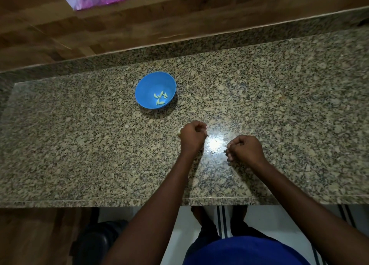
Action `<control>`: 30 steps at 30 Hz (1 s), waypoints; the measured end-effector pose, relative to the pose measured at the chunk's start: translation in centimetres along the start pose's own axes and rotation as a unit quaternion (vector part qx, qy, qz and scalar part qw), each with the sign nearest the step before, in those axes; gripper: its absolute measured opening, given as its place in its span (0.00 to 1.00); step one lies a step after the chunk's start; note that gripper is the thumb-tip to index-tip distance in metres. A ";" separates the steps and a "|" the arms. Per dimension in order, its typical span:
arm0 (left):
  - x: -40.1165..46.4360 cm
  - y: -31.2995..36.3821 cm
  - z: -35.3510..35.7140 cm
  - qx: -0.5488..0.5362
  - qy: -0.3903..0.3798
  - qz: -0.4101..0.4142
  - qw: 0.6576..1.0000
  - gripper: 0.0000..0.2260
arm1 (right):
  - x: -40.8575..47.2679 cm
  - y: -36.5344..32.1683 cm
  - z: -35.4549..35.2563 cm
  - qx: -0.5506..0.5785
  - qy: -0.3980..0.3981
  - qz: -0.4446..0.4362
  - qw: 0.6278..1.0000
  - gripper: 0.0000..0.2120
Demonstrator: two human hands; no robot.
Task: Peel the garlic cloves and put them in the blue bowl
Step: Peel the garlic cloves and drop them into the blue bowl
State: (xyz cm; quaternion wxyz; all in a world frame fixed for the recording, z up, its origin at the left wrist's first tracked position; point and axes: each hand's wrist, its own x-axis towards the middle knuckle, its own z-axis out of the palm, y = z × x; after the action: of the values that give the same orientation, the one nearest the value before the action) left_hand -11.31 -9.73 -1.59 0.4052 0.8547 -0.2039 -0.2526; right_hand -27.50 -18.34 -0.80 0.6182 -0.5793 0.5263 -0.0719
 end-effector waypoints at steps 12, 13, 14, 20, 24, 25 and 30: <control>-2.8 -2.6 5.5 0.335 -0.123 0.367 0.859 0.27 | 0.4 0.9 -2.6 0.050 0.039 -0.004 0.998 0.05; -3.7 -3.6 5.0 0.340 -0.130 0.378 0.851 0.29 | 0.5 1.2 -2.7 0.055 0.038 -0.001 0.998 0.06; -4.5 -4.6 4.3 0.340 -0.137 0.386 0.846 0.30 | 0.7 1.7 -2.8 0.057 0.038 0.002 0.998 0.07; -7.4 -6.3 1.2 0.314 -0.099 0.416 0.847 0.20 | 0.3 2.8 -2.1 0.055 0.033 0.001 0.998 0.04; -8.2 -5.9 0.3 0.191 0.003 0.257 0.947 0.15 | 0.0 3.2 -1.5 0.041 0.017 -0.005 0.999 0.04; -8.1 -5.7 0.1 0.160 0.031 0.210 0.964 0.15 | -0.1 3.2 -1.4 0.027 0.012 -0.012 0.999 0.04; -8.4 -4.6 0.9 0.155 0.001 0.154 0.976 0.22 | -1.0 3.6 -0.5 -0.003 0.014 -0.030 0.999 0.07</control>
State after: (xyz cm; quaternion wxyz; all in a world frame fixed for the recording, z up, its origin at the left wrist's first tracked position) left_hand -17.83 -2.88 -3.44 0.3018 0.8659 -0.3692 -0.1512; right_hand -30.15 -16.79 -2.93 0.6063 -0.5960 0.5175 -0.0970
